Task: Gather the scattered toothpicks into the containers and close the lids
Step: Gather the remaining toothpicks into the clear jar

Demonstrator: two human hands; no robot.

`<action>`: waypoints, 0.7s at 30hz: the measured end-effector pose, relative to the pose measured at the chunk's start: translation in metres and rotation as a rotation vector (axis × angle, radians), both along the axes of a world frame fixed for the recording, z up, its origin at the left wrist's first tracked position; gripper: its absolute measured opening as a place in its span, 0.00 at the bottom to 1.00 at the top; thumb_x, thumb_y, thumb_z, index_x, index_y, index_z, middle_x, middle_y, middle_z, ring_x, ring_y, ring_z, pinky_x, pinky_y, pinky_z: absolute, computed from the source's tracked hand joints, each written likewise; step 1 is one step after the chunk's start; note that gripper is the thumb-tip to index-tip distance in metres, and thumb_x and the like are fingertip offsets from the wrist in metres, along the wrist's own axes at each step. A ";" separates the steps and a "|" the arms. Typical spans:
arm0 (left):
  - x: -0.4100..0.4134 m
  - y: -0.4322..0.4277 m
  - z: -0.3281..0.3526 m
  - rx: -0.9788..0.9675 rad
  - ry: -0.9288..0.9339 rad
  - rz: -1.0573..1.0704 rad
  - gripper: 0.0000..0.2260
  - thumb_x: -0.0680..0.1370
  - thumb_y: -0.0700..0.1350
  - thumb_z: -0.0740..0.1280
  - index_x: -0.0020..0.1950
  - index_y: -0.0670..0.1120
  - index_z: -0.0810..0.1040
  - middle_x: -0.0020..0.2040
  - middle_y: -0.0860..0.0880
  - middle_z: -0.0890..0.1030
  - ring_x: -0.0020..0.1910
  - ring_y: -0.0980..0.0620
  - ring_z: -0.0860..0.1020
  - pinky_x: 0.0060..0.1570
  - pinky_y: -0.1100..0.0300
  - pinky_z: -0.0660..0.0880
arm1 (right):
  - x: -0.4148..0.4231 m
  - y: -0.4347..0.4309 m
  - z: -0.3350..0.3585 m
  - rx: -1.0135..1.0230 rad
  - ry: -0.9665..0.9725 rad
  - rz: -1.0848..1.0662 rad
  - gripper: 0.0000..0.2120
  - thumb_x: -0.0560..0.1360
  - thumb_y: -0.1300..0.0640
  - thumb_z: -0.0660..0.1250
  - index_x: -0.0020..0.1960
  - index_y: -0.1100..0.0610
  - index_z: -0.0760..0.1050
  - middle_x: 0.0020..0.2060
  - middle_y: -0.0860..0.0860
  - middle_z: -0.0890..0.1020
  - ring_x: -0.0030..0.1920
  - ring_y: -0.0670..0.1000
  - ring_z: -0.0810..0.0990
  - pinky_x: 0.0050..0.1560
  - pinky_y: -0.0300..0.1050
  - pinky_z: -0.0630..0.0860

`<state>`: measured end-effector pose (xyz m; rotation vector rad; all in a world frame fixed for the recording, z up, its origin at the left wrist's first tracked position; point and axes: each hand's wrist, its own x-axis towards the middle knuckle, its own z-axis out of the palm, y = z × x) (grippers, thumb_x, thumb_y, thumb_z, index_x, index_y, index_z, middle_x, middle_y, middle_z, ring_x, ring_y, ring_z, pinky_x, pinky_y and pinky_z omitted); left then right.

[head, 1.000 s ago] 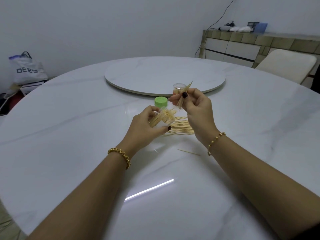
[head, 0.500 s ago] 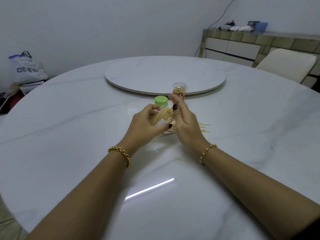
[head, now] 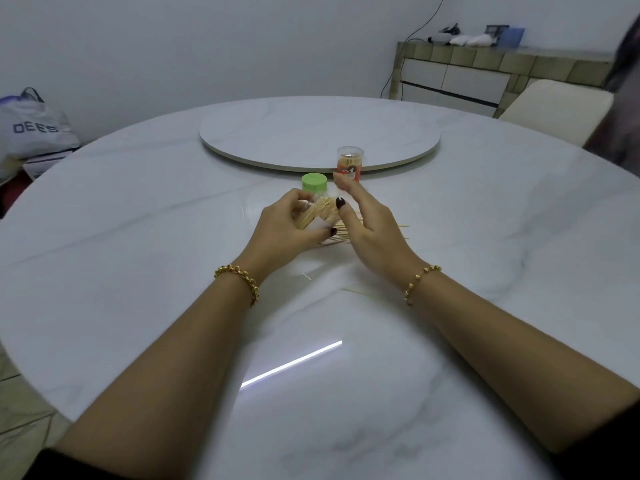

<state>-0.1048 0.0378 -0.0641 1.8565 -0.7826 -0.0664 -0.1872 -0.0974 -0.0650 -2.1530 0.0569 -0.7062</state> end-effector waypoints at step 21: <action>-0.003 0.006 0.006 0.029 0.021 0.001 0.24 0.70 0.45 0.77 0.62 0.46 0.73 0.55 0.50 0.76 0.44 0.62 0.74 0.32 0.78 0.70 | -0.059 -0.027 -0.008 -0.434 0.321 0.098 0.05 0.69 0.49 0.74 0.43 0.47 0.81 0.45 0.46 0.75 0.48 0.46 0.71 0.47 0.34 0.68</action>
